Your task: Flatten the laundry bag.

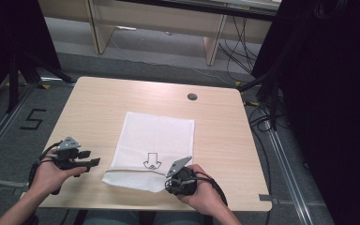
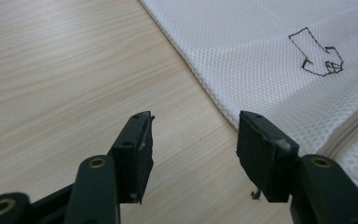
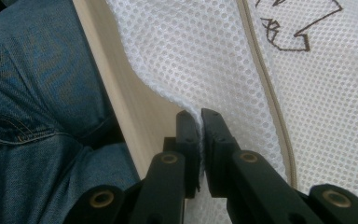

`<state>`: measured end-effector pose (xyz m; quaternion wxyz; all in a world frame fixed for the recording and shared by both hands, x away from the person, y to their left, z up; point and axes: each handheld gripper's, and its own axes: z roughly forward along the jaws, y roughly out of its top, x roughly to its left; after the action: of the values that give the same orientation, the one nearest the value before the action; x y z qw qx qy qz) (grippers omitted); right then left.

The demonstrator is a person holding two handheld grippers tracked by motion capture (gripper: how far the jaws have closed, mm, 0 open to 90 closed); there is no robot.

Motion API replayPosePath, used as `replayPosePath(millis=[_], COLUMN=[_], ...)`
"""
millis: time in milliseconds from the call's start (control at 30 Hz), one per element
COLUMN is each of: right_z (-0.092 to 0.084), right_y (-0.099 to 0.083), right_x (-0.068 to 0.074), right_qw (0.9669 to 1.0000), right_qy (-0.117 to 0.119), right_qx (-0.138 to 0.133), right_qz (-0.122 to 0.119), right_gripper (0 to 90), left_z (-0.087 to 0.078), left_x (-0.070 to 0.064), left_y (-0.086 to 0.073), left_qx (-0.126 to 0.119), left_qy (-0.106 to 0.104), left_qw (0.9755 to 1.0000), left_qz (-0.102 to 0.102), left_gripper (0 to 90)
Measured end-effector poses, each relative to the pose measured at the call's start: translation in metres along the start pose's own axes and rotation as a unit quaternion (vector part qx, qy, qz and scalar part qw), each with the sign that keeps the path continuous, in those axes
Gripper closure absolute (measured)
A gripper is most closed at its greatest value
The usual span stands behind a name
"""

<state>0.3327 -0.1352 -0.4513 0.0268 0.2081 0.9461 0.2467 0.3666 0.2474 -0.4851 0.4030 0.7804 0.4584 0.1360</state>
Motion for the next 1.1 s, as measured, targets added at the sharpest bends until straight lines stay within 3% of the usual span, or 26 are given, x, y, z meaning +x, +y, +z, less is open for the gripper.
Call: replayPosePath(millis=[167, 300, 433, 567, 833, 967, 1100], right_z=[0.004, 0.007, 0.011, 0.016, 0.021, 0.027, 0.029], right_y=[-0.001, -0.001, -0.001, -0.001, -0.004, -0.007, -0.009], right_x=[-0.002, -0.003, -0.006, -0.008, -0.015, -0.016, -0.011], right_qw=[1.0, 0.9999, 0.9999, 0.9997, 0.9995, 0.999, 0.9985], right_qy=[0.0, 0.0, 0.002, -0.004, -0.005, -0.005, 0.001], right_qx=[0.007, 0.011, 0.012, 0.02, 0.027, 0.038, 0.044], right_qz=[0.0, 0.01, 0.004, 0.017, 0.017, 0.024, 0.031], right_gripper=[86.4, 86.1, 85.9, 85.2, 83.5, 80.6, 70.3], left_z=[0.0, 0.001, 0.003, 0.005, 0.009, 0.012, 0.015], left_x=[-0.004, -0.008, -0.012, -0.02, -0.033, -0.04, -0.046], left_y=[0.002, 0.003, 0.004, 0.006, 0.007, 0.007, 0.007], left_qx=[-0.012, -0.023, -0.025, -0.026, -0.026, -0.015, -0.02], left_qy=[-0.009, -0.01, -0.015, -0.027, -0.044, -0.057, -0.066], left_qw=[0.9998, 0.9997, 0.9996, 0.9991, 0.9981, 0.997, 0.9964], left_qz=[0.009, 0.002, 0.004, 0.022, 0.035, 0.051, 0.05], left_gripper=[44.2, 42.2, 41.8, 44.1, 47.2, 48.4, 50.0])
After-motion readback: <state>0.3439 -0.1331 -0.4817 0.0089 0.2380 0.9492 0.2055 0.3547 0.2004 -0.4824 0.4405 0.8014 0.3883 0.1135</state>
